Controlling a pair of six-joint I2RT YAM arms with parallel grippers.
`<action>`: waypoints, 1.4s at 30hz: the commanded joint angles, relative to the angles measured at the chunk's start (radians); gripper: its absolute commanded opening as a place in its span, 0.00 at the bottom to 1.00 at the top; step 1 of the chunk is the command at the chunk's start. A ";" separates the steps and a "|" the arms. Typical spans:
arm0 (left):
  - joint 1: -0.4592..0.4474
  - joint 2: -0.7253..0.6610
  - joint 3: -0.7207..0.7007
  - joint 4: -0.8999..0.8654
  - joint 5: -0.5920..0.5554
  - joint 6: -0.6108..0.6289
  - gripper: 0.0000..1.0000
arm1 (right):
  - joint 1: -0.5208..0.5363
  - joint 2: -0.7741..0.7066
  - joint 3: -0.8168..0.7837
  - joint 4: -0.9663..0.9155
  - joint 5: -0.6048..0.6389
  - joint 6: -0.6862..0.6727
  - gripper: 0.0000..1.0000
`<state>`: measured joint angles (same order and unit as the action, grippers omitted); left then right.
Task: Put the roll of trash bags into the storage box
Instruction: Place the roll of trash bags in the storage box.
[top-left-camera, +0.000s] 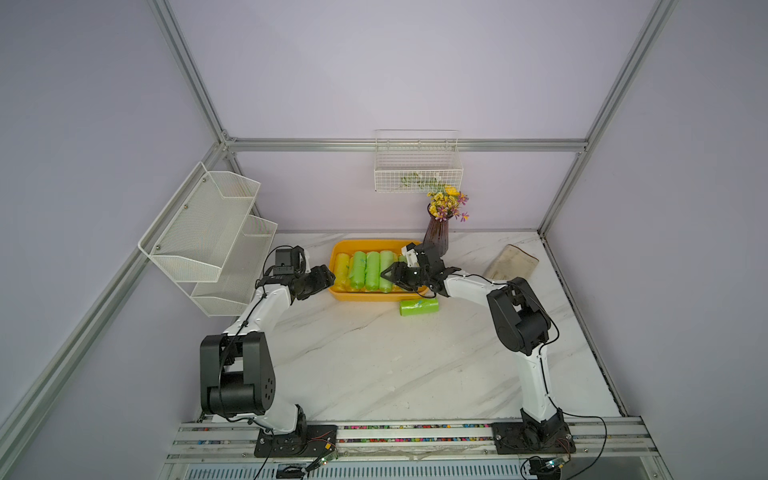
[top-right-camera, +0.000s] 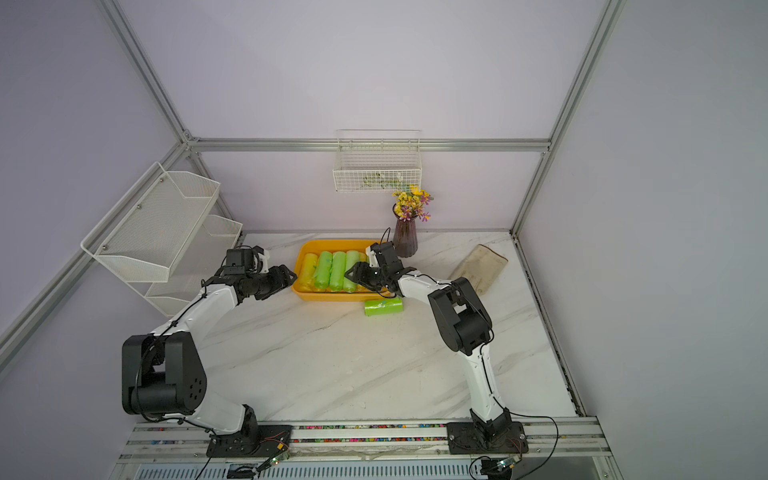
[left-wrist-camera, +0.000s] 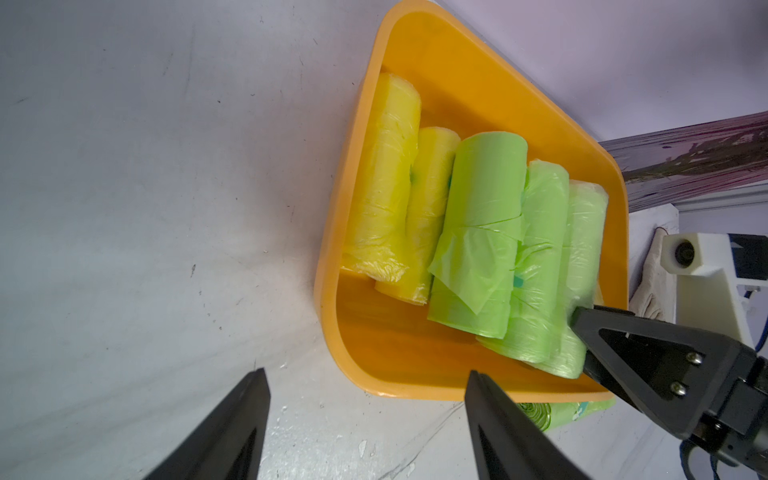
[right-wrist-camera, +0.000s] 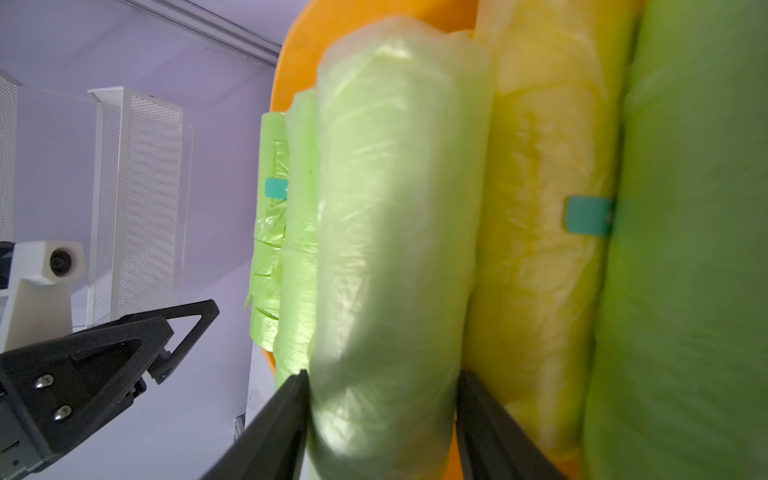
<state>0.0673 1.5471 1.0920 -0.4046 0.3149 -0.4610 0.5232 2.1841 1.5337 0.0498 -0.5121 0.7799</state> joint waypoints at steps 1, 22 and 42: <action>0.008 -0.038 0.016 0.021 0.007 0.010 0.74 | -0.011 -0.037 0.027 -0.048 0.033 -0.045 0.62; 0.008 -0.053 0.019 0.009 -0.003 0.019 0.75 | -0.032 -0.207 -0.030 -0.123 0.096 -0.183 0.67; 0.008 -0.022 0.032 0.021 0.014 0.004 0.75 | -0.135 -0.529 -0.394 -0.389 0.360 -0.509 0.73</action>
<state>0.0673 1.5368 1.0920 -0.4057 0.3149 -0.4610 0.3954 1.6386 1.1393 -0.2962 -0.1909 0.3279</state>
